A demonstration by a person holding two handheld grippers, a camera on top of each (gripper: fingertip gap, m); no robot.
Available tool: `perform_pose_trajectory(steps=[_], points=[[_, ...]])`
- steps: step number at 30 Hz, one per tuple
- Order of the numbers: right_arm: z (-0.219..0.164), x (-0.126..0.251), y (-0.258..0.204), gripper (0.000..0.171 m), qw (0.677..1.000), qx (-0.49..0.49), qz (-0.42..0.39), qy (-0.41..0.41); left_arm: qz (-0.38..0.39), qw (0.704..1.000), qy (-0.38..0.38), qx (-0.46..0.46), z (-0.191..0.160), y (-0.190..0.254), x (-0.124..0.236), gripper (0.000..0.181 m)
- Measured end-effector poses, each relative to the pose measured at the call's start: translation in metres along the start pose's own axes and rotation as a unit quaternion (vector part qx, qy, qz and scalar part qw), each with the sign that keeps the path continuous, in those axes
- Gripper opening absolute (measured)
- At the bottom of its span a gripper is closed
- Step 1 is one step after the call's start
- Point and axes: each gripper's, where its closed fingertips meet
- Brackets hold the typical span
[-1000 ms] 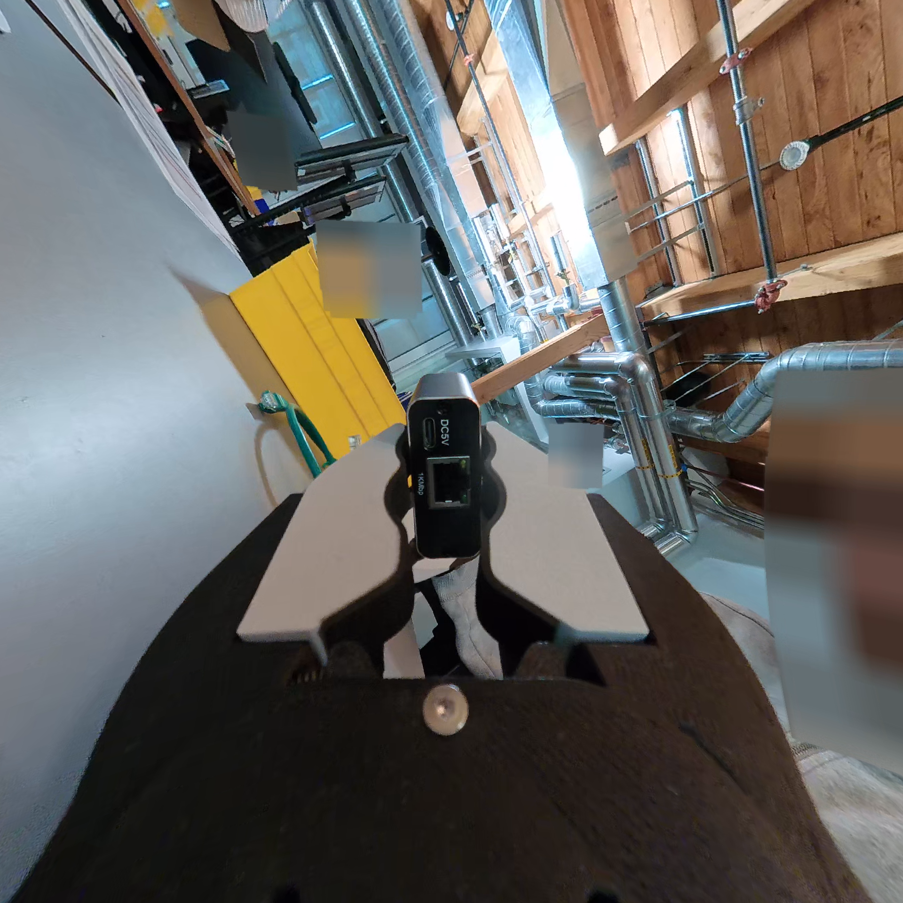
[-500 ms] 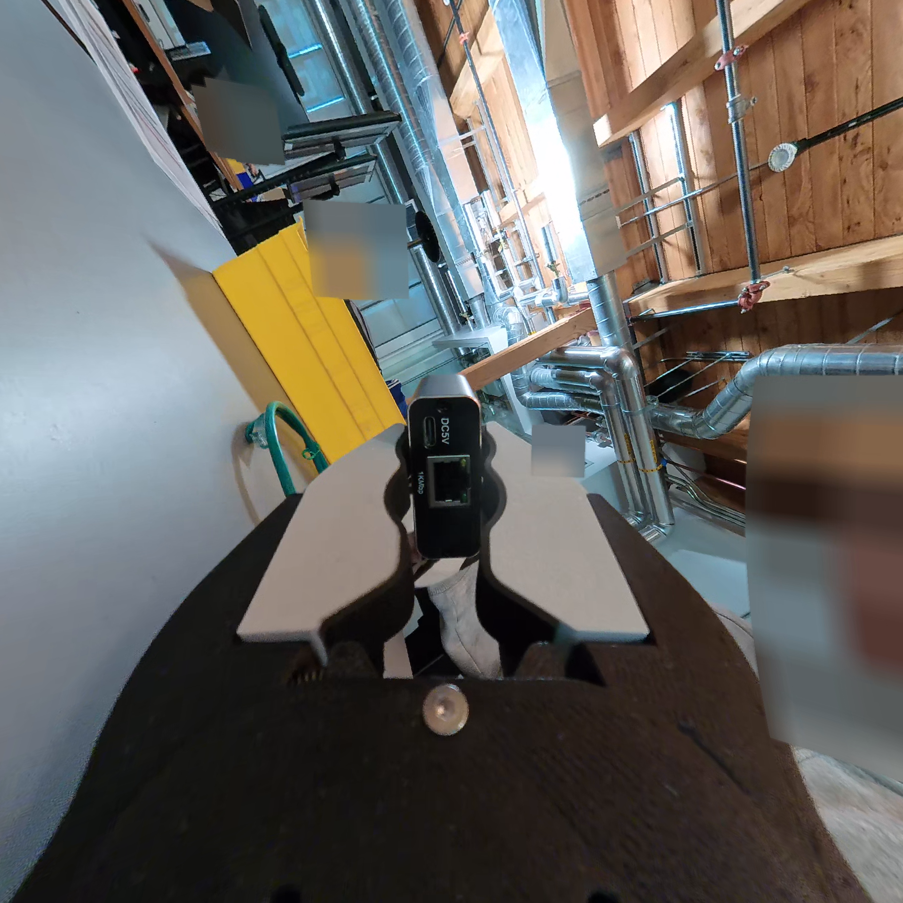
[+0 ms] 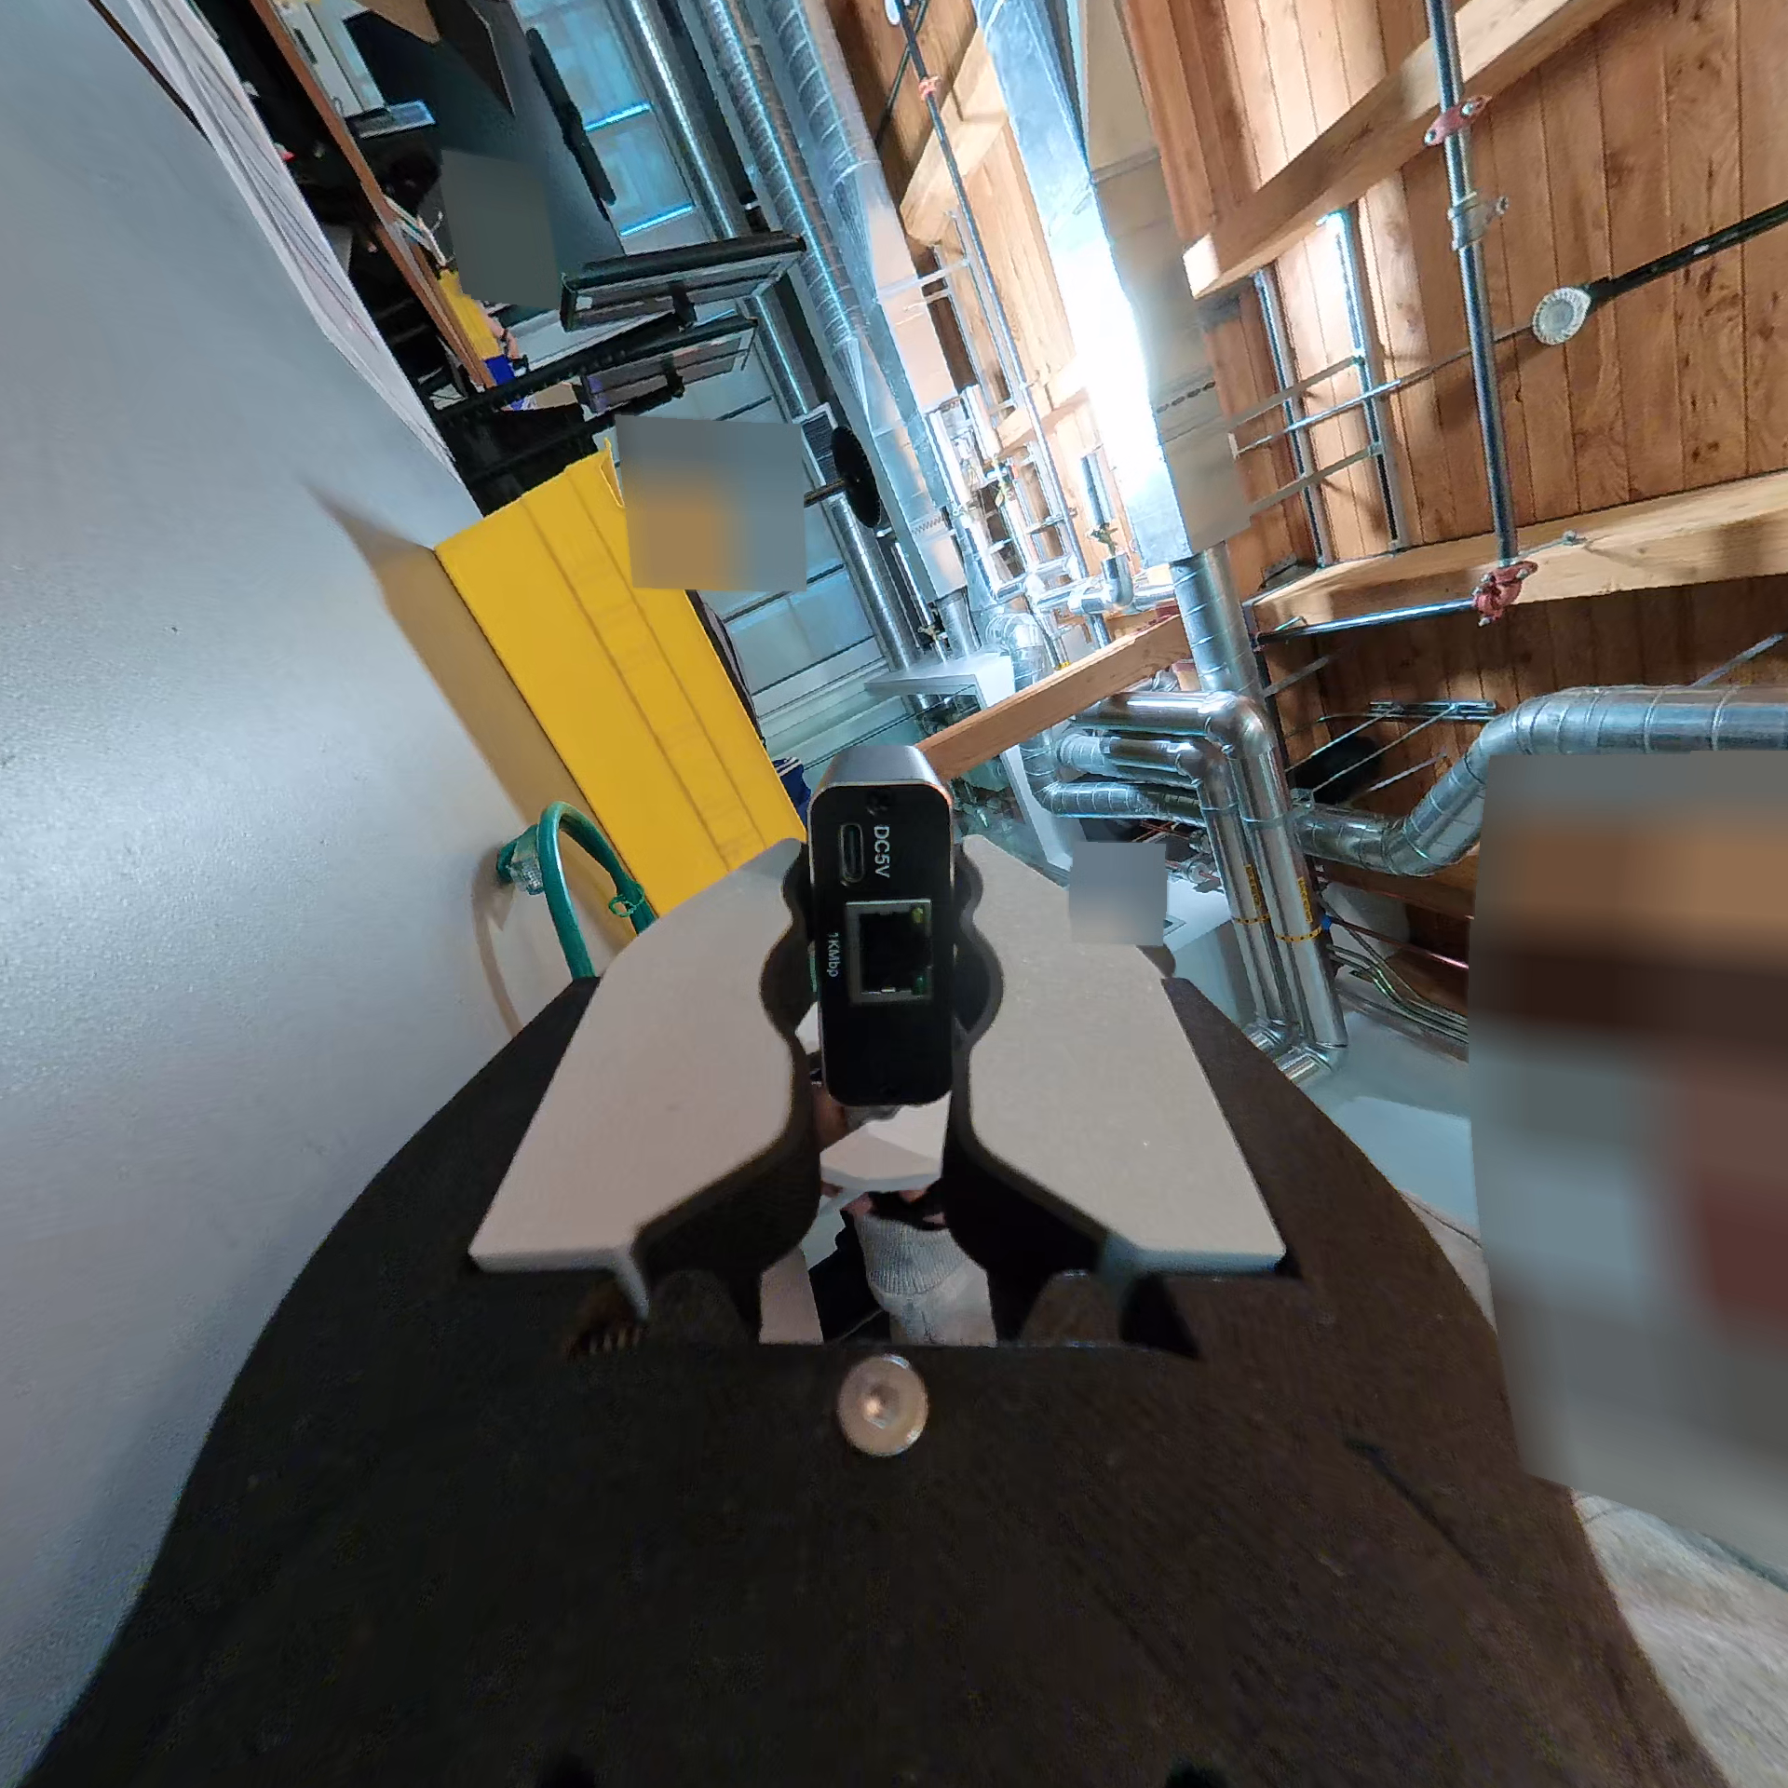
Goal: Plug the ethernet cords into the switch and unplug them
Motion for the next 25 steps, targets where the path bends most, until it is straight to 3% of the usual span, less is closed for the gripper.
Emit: perform_pose_trajectory(steps=[7,9,13,17,25], points=[[-0.023,-0.025,-0.004,0.032,0.990,0.108,-0.047,-0.081,0.002,1.000,-0.001,-0.002,-0.001,0.000,0.000,0.022],[-0.022,-0.026,-0.005,0.036,0.989,0.112,-0.050,-0.078,0.003,1.000,-0.002,-0.003,-0.001,-0.001,0.000,0.022],[-0.024,-0.024,-0.003,0.019,0.991,0.104,-0.038,-0.076,0.006,1.000,-0.004,-0.007,-0.002,-0.001,0.000,0.023],[-0.025,-0.022,-0.003,0.018,0.991,0.113,-0.004,-0.073,0.007,1.000,-0.005,-0.008,-0.003,-0.001,0.000,0.023],[-0.007,-0.008,-0.020,0.017,0.961,0.267,0.069,0.005,0.008,0.999,-0.050,-0.002,-0.016,0.000,0.000,0.022]])
Point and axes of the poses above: each gripper's, where its closed fingertips meet, x back along the fingers, z out of its top, y = z × x across the jaws, and after that the axes turned 12 degrees about y, right-handed
